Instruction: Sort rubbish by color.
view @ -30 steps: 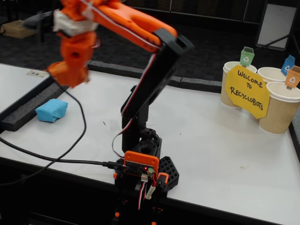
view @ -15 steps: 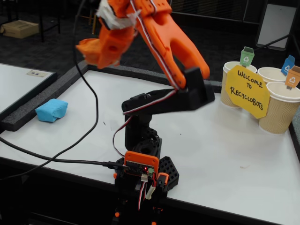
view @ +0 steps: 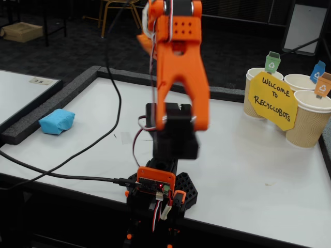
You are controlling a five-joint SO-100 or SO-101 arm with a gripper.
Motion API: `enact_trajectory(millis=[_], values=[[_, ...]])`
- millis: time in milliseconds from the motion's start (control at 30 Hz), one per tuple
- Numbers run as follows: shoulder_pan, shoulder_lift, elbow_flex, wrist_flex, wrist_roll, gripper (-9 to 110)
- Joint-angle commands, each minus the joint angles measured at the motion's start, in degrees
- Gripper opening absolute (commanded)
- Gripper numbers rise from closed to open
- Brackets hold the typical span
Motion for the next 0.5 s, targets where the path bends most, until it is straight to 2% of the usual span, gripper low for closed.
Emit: enact_trajectory(millis=[0,233,467], values=[[10.8,3.7,0.6,-6.3,-4.6,0],[32.6,3.8,7.4,-18.9,-10.5,0],[45.1,3.8,15.1,-27.0,-16.2,0]])
